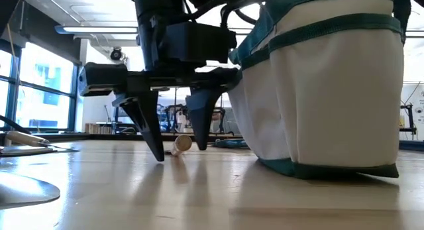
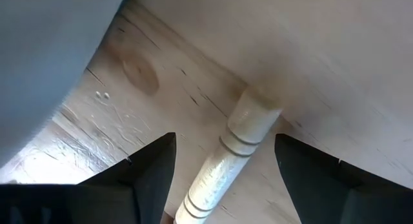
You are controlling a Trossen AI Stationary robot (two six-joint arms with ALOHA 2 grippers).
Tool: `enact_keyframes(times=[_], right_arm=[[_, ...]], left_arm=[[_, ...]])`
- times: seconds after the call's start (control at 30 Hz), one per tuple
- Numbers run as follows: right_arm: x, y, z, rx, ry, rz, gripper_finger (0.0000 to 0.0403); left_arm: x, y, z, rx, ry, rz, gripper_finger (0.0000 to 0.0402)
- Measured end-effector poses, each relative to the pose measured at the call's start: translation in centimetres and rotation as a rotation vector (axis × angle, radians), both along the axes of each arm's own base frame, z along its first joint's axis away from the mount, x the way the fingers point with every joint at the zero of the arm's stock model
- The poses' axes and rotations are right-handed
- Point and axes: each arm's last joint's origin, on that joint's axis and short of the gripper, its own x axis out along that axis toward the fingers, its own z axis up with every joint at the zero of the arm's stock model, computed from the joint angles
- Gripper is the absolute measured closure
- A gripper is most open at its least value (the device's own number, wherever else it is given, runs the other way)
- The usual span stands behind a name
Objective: Pick & Place Garden tools in Gardening bag
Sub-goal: Put the top right brown trowel into the gardening bag
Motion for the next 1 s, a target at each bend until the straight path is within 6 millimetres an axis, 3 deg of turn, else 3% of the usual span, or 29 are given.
enact_keyframes(times=[0.27, 0.53, 0.77, 1.0], right_arm=[[0.0, 0.0, 0.0, 0.0, 0.0, 0.0, 0.033], [0.0, 0.0, 0.0, 0.0, 0.0, 0.0, 0.033], [0.0, 0.0, 0.0, 0.0, 0.0, 0.0, 0.033], [0.0, 0.0, 0.0, -0.001, 0.0, 0.0, 0.033]], left_arm=[[0.3, 0.5, -0.8, -0.047, 0.035, 0.004, 0.0207], [0.2, 0.5, -1.0, -0.065, 0.06, 0.028, 0.0342], [0.1, 0.2, -0.9, -0.033, 0.053, 0.051, 0.0339], [0.3, -0.7, 0.7, 0.121, 0.024, 0.099, 0.0339]])
